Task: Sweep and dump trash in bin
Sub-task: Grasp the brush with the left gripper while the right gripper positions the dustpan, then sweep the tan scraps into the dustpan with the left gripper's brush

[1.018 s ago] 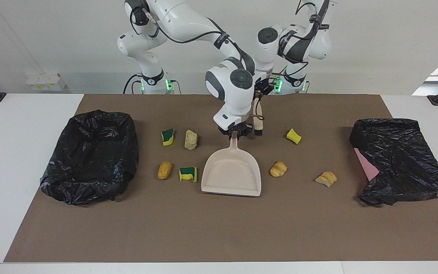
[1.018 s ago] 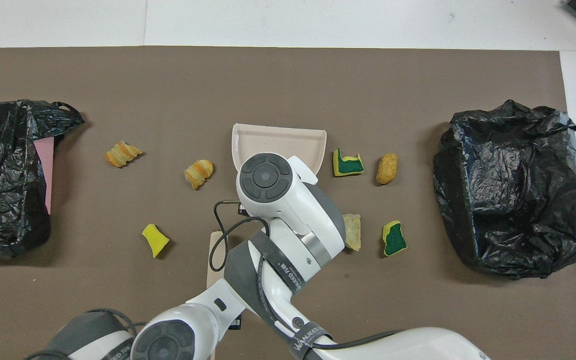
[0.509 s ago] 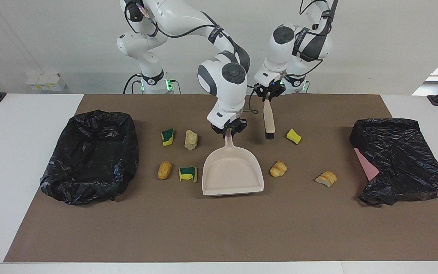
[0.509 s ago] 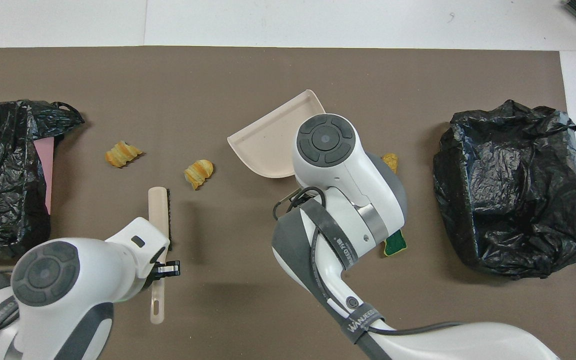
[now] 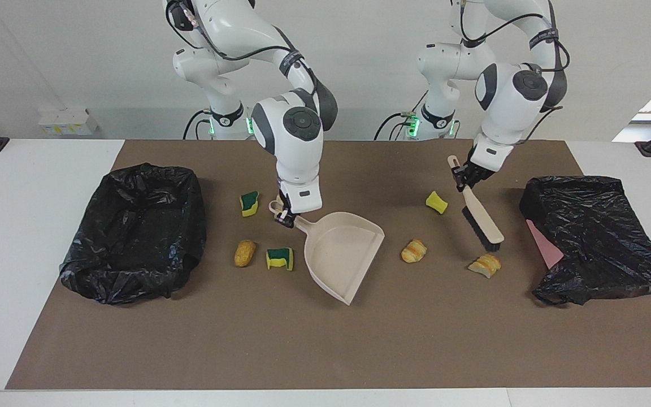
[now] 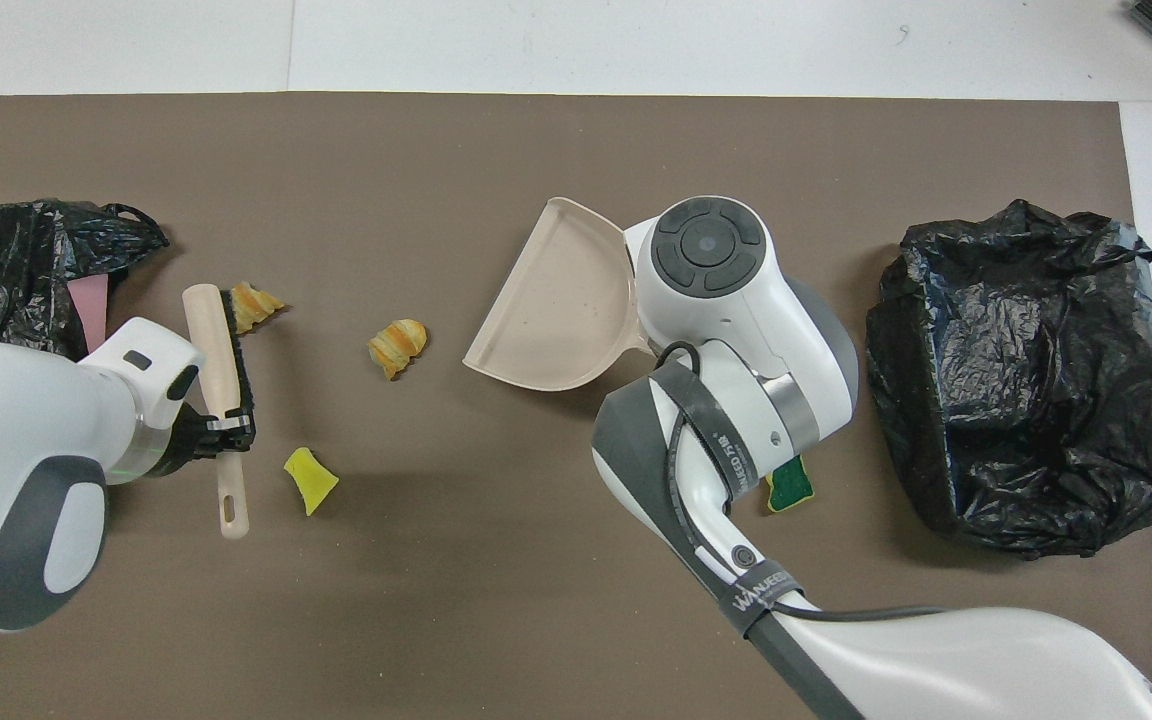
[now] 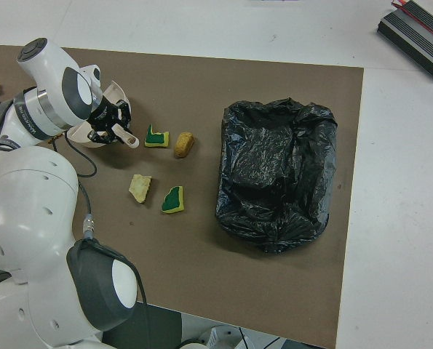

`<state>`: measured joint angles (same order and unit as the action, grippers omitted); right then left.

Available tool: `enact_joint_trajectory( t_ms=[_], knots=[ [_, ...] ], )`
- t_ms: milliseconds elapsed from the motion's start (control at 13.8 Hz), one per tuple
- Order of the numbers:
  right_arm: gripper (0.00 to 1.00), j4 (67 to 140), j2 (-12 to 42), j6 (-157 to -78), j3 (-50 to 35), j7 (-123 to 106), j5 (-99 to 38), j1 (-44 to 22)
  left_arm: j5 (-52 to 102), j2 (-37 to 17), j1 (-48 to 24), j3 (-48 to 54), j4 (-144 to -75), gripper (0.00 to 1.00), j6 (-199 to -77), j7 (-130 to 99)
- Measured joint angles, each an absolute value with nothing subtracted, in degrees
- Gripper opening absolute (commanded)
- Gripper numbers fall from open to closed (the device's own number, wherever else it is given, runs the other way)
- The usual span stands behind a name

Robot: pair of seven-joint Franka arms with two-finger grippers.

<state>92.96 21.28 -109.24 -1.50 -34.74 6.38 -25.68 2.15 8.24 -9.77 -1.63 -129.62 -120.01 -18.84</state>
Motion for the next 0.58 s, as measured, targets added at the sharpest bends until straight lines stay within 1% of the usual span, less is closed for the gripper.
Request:
enact_joint_trajectory(
  t_ms=[218, 436, 582],
  knots=[
    [0.00, 93.0, 22.1, -109.3, -1.6, -39.9, 9.7, -25.9, 1.3, 1.9, -6.2, -1.6, -124.8, 0.00, -120.5, -13.7],
    [0.00, 93.1, 22.9, -110.4, -1.8, -43.4, 10.7, -26.1, 0.8, -2.5, -1.9, -1.6, -123.6, 0.00, -123.5, -7.7],
    [0.00, 93.1, 23.3, -110.4, -1.8, -43.6, 11.8, -26.6, 0.8, -4.2, -1.5, -1.4, -123.5, 0.00, -124.4, -6.7]
  ],
)
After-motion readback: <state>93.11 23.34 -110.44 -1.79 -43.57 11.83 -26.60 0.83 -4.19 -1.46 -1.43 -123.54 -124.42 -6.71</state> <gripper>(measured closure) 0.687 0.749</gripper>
